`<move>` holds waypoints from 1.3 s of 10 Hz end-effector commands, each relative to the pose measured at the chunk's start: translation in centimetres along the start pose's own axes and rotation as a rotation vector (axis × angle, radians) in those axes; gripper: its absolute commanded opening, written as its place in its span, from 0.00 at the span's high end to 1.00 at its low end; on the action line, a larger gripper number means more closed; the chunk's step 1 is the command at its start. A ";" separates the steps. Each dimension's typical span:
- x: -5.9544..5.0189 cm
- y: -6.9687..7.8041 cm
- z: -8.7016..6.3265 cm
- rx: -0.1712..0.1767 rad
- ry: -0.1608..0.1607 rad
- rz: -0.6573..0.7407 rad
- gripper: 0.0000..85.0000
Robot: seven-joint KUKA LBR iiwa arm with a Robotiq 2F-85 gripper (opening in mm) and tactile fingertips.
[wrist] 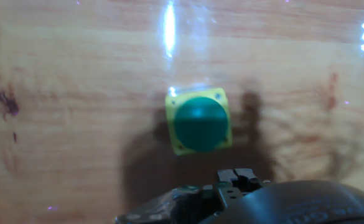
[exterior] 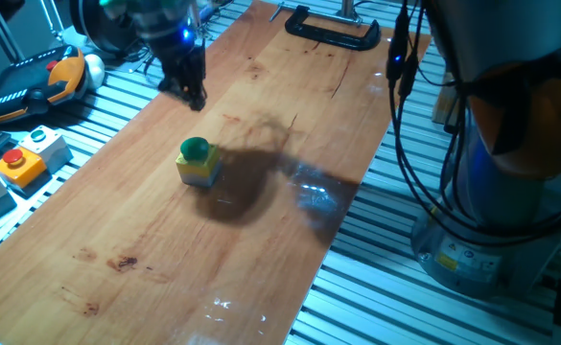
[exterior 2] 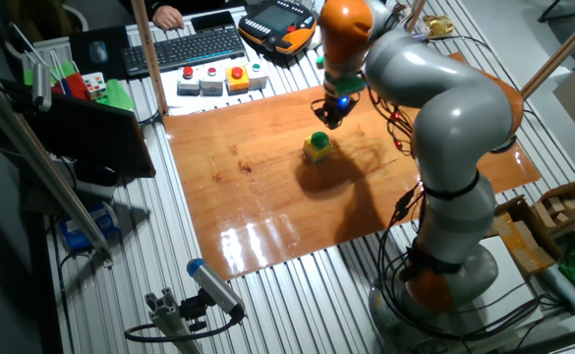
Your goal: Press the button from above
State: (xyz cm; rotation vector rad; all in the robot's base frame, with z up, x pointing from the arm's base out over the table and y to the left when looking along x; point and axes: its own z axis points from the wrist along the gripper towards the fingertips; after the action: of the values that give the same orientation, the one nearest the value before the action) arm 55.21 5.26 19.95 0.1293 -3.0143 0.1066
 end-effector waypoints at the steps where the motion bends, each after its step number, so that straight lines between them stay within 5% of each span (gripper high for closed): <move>1: -0.3 -0.1 1.9 0.001 -0.005 -0.016 0.99; 5: -2.9 0.4 7.7 -0.061 -0.024 -0.038 0.99; 7: -3.3 1.0 10.6 -0.068 -0.059 -0.046 0.99; 11: -3.4 1.8 11.9 -0.068 -0.069 -0.046 0.99; 13: -3.4 1.5 10.9 -0.086 -0.047 -0.045 0.99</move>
State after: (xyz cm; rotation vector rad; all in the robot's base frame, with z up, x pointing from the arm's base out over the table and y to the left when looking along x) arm 57.99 6.24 9.49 0.1928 -3.0670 -0.0393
